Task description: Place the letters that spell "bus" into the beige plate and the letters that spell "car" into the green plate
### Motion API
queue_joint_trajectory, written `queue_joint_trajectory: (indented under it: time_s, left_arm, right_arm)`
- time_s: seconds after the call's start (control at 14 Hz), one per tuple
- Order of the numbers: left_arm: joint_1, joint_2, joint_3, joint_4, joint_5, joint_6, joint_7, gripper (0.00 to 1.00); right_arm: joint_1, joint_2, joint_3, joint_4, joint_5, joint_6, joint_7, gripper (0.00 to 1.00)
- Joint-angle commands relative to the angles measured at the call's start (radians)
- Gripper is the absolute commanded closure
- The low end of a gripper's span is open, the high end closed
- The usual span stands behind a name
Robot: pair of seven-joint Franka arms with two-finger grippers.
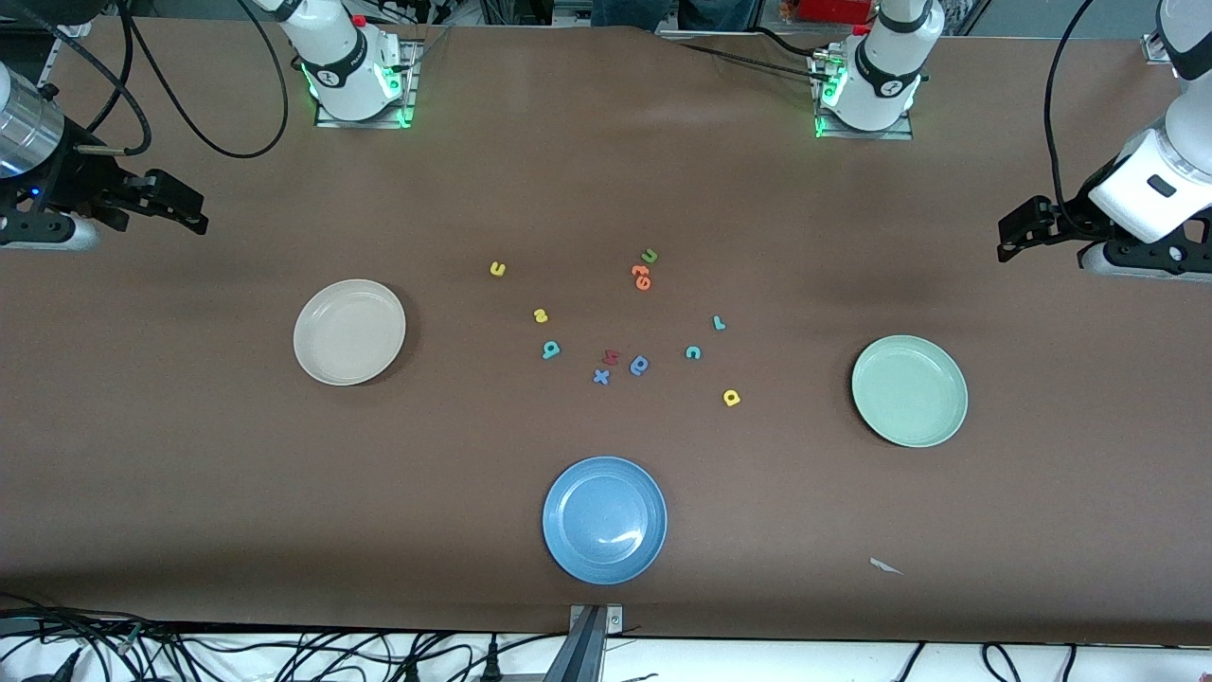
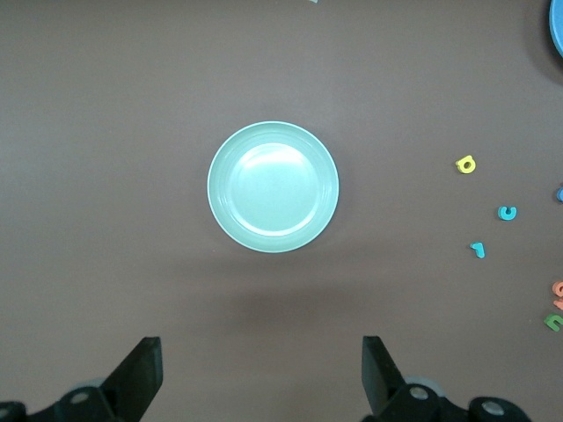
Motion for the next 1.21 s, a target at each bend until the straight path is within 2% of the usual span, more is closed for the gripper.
queue_joint_trajectory:
  time_s: [0.0, 1.14]
  left_arm:
    - [0.009, -0.003, -0.005, 0.007, -0.014, -0.008, 0.021, 0.00]
    - [0.008, -0.003, -0.007, 0.007, -0.014, -0.008, 0.020, 0.00]
  right_arm:
    - [-0.003, 0.001, 0.000, 0.014, 0.018, -0.011, 0.000, 0.00]
    - [0.000, 0.033, 0.005, 0.018, 0.018, -0.013, -0.013, 0.00]
